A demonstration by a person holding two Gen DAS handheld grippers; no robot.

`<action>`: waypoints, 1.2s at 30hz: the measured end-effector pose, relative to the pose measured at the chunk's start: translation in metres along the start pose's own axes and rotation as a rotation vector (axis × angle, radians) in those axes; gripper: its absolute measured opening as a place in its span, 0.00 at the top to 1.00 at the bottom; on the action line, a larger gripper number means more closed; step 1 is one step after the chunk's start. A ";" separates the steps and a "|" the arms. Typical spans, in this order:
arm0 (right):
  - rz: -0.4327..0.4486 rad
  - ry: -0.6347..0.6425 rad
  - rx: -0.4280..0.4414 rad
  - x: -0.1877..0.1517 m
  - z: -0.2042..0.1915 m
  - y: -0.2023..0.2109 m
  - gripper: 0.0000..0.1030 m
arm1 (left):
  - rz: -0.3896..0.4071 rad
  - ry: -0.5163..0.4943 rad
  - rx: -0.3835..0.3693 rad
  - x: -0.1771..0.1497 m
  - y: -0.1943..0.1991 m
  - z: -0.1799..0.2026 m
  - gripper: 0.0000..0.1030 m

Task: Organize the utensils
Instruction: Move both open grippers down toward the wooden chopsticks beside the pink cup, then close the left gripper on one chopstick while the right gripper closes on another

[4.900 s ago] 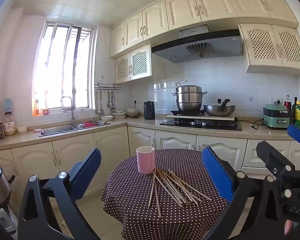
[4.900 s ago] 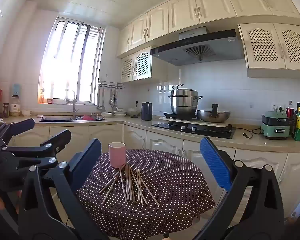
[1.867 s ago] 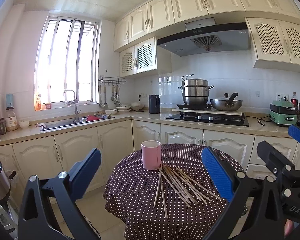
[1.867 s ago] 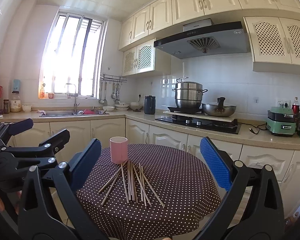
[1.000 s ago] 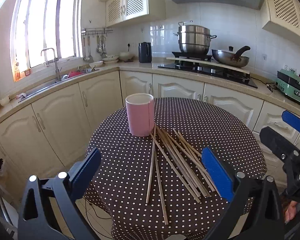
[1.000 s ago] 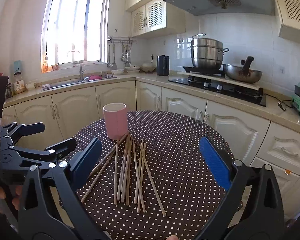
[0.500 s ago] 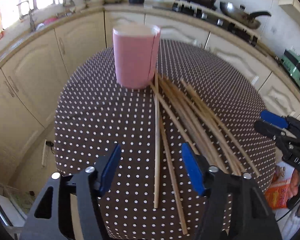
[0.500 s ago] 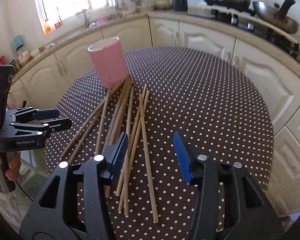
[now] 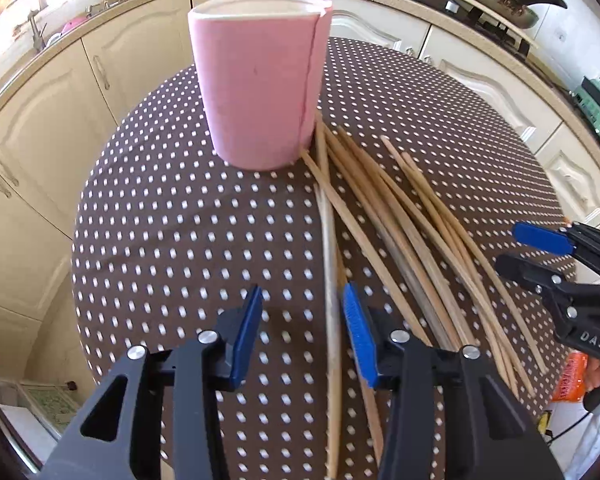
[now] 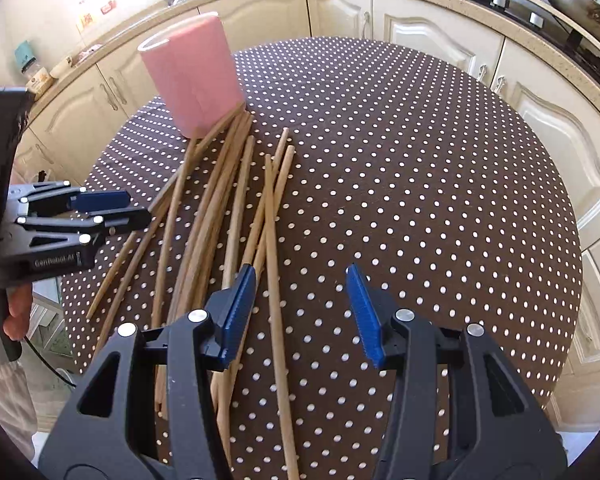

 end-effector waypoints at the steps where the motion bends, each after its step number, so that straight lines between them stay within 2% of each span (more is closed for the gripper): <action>1: -0.009 0.000 0.003 0.002 0.001 -0.003 0.54 | -0.009 0.004 0.000 0.003 -0.003 0.000 0.60; 9: -0.082 0.030 0.009 0.011 0.007 -0.025 0.54 | -0.027 0.013 -0.020 0.025 -0.014 0.003 0.64; 14: -0.122 0.051 -0.003 0.019 0.012 -0.039 0.54 | -0.031 0.043 -0.059 0.032 -0.017 -0.004 0.89; 19: -0.186 0.097 -0.031 0.029 0.003 -0.048 0.55 | -0.043 0.057 -0.073 0.037 -0.017 -0.006 0.91; 22: -0.236 0.126 -0.054 0.037 -0.003 -0.055 0.63 | -0.045 0.039 -0.041 0.041 -0.022 -0.002 0.91; 28: -0.269 0.109 -0.039 0.056 -0.010 -0.068 0.92 | -0.034 0.011 0.003 0.047 -0.025 0.010 0.93; 30: -0.250 0.087 -0.022 0.058 -0.010 -0.070 0.94 | -0.033 0.024 -0.031 0.043 -0.022 0.013 0.93; 36: -0.164 0.048 0.013 0.052 -0.007 -0.053 0.94 | -0.004 0.038 -0.062 0.026 -0.007 0.014 0.94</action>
Point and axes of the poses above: each gripper's, at about its wrist camera, not at the fingertips, and y roughly against the way its jaws point, z to its right, x to its top, the point moved 3 cm from there along -y, roughly the way its jaws point, and after that the axes turned 9 degrees about y, right-handed, at the moved point
